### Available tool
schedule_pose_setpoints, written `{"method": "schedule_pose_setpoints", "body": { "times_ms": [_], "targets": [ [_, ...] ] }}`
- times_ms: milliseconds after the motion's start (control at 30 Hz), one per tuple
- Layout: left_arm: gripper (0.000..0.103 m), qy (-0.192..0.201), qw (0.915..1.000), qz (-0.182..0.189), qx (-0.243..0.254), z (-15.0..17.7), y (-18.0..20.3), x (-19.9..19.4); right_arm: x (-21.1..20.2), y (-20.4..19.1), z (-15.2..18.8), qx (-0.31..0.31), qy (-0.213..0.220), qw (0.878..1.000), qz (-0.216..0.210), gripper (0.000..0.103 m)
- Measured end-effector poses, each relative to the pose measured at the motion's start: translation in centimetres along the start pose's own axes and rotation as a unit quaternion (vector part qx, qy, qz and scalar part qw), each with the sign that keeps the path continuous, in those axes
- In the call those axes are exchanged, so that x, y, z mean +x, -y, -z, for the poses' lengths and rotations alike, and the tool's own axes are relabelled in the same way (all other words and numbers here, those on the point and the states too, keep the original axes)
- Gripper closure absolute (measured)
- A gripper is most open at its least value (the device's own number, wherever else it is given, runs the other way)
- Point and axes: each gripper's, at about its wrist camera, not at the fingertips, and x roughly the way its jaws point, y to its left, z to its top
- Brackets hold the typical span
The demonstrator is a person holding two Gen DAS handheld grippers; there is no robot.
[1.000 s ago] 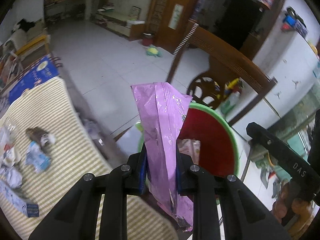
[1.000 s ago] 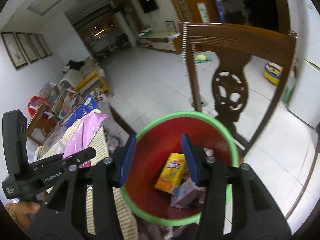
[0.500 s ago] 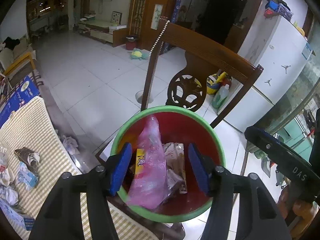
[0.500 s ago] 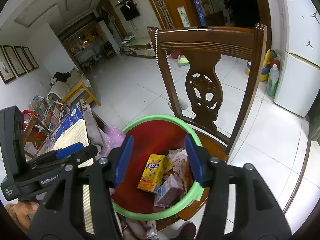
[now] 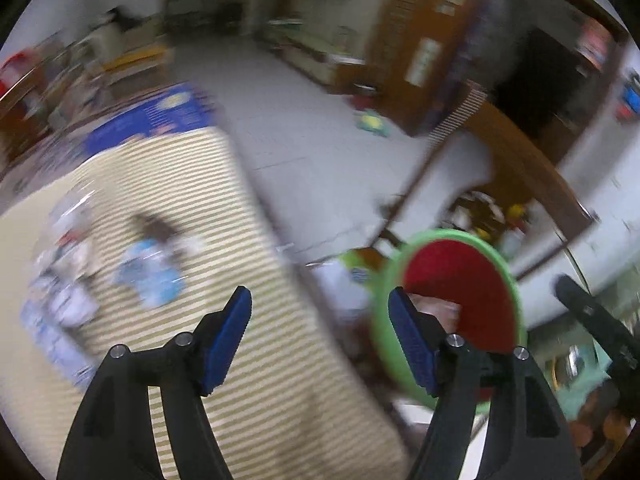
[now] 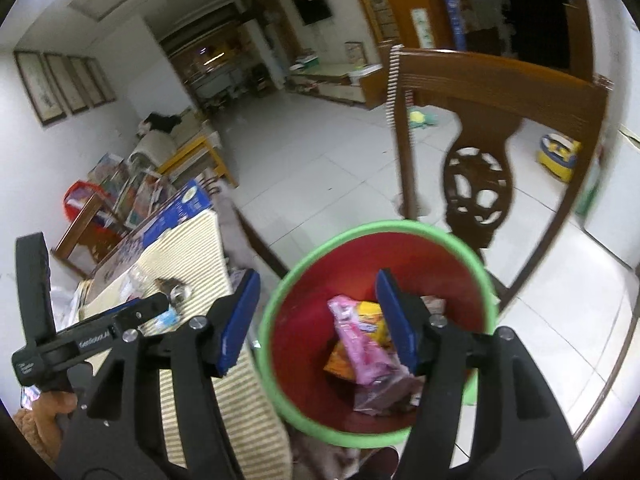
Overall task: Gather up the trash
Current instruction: 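Move both tools back over the remaining trash on the table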
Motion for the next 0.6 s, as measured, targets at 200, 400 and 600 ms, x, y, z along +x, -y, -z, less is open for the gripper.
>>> {"method": "schedule_pose_setpoints", "body": {
  "times_ms": [200,400,600],
  "targets": [
    [0.035,0.004,0.9912,-0.079,-0.106,1.7,-10.2,-1.2,2.0,-5.0,1.0,-0.037,-0.025,0.999,-0.025,0.042],
    [0.02,0.011,0.9575,-0.159,-0.24,4.0,-20.0,-1.7,2.7,-8.5,1.8,-0.056,-0.033,0.997,-0.03,0.04],
    [0.015,-0.072,0.9455,-0.127,-0.291,5.1,-24.9,2.2,4.0,-12.0,3.1,-0.067,-0.05,0.996,-0.03,0.039]
  ]
}}
